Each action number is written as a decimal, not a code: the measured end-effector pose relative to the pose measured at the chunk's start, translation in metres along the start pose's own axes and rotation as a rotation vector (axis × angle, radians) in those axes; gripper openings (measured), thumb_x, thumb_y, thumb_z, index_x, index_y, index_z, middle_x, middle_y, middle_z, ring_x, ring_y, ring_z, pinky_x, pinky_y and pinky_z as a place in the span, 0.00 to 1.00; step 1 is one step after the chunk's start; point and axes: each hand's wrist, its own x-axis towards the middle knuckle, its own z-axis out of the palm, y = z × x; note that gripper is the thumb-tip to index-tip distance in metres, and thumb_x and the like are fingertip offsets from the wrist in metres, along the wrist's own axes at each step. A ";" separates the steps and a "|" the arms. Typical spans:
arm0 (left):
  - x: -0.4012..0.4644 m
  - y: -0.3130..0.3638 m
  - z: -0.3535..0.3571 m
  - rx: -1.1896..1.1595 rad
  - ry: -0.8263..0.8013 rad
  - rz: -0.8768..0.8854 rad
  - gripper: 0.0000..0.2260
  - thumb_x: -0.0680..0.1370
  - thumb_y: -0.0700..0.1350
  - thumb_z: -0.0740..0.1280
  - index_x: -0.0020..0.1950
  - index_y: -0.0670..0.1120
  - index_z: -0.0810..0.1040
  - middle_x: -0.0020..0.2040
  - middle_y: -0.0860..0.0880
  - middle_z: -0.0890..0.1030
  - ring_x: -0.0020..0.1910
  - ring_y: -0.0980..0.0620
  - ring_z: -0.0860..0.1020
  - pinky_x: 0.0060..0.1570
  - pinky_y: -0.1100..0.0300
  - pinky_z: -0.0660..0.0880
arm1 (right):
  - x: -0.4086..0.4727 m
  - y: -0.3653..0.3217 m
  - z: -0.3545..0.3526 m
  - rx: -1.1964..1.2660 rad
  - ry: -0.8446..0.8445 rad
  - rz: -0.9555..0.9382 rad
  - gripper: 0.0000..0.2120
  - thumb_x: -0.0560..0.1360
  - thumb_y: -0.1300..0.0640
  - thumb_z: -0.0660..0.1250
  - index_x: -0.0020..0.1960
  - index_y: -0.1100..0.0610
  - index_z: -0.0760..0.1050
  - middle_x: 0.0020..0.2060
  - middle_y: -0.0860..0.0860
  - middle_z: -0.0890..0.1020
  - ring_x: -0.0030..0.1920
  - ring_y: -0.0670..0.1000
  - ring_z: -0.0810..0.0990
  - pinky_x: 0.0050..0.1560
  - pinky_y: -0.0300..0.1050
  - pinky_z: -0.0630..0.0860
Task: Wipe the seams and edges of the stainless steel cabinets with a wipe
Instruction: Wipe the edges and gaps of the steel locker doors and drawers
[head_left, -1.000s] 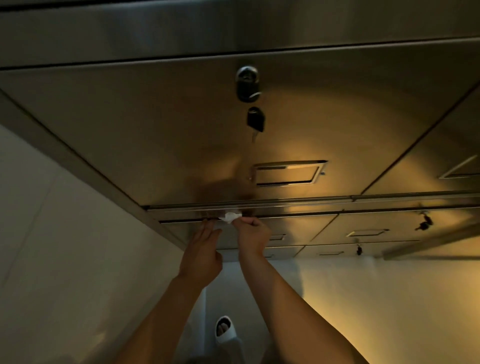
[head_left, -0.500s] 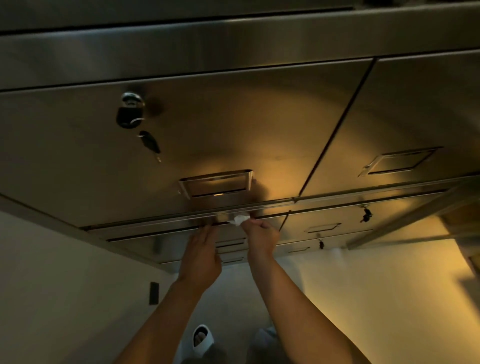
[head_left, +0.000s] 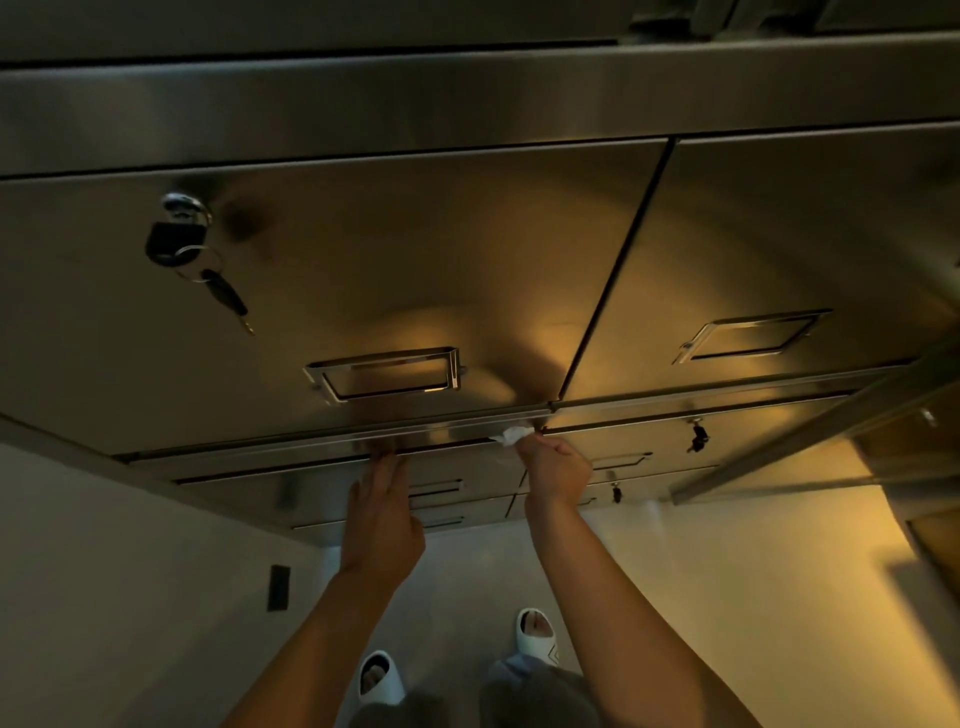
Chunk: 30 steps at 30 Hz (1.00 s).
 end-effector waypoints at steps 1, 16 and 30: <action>0.000 0.000 0.000 0.003 -0.002 -0.008 0.38 0.72 0.34 0.68 0.82 0.43 0.63 0.82 0.43 0.61 0.82 0.43 0.59 0.76 0.39 0.64 | 0.002 -0.001 -0.002 0.002 0.008 0.000 0.07 0.66 0.69 0.80 0.43 0.64 0.85 0.35 0.54 0.86 0.38 0.51 0.84 0.48 0.45 0.81; -0.004 -0.010 -0.002 -0.062 -0.005 0.013 0.38 0.71 0.33 0.70 0.81 0.44 0.65 0.81 0.46 0.62 0.80 0.43 0.64 0.71 0.36 0.69 | 0.002 -0.009 -0.007 -0.017 0.052 -0.017 0.08 0.67 0.70 0.78 0.37 0.59 0.83 0.35 0.53 0.83 0.39 0.52 0.80 0.46 0.46 0.78; -0.008 -0.023 -0.016 0.010 -0.050 0.037 0.36 0.76 0.36 0.66 0.83 0.48 0.60 0.84 0.51 0.56 0.82 0.48 0.57 0.78 0.37 0.58 | -0.032 0.020 0.029 0.018 -0.051 0.060 0.06 0.67 0.69 0.79 0.40 0.60 0.85 0.36 0.52 0.86 0.42 0.53 0.84 0.46 0.43 0.79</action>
